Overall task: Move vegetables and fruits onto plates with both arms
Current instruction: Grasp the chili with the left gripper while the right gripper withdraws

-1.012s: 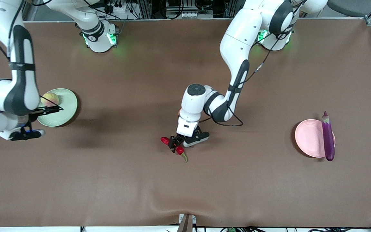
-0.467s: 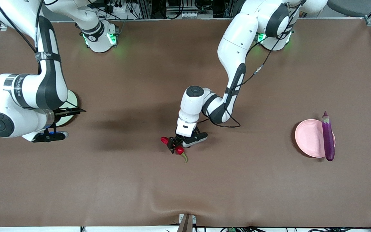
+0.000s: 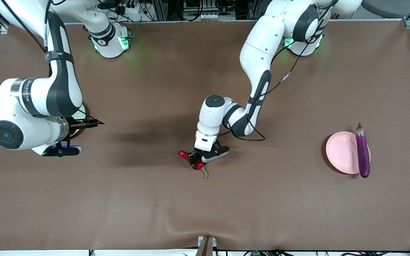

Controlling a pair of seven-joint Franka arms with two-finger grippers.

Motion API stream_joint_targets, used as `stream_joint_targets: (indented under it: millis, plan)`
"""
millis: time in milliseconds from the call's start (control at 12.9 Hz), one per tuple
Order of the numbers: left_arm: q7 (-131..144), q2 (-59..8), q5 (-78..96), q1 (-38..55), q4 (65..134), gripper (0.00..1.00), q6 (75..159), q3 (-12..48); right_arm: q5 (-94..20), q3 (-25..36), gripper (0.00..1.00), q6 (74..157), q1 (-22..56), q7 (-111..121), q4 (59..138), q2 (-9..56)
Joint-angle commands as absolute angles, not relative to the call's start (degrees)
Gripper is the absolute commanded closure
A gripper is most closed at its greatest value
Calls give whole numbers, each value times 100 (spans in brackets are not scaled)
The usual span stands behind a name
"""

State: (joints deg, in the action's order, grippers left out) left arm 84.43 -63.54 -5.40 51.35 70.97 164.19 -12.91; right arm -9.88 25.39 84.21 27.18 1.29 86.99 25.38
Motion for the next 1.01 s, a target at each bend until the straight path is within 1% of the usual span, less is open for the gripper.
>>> stream_joint_targets:
  millis: [0, 389, 622, 934]
  plan:
    - [8561, -6495, -527, 5247, 6934, 100, 16471, -1406, -1116, 2584, 0, 8306, 2733, 9, 8605, 2522]
    - [8578, -6127, -466, 5046, 6961, 100, 16436, -1389, -1326, 2575, 0, 8183, 2760, -245, 8587, 2505]
    - [8578, -5653, -439, 4633, 7101, 100, 16401, -1327, -1791, 2575, 0, 8261, 3180, -981, 8631, 2549]
    - [8482, -5064, -404, 3764, 7215, 100, 15480, -1318, -2310, 2558, 0, 8928, 4041, -2300, 8631, 2899]
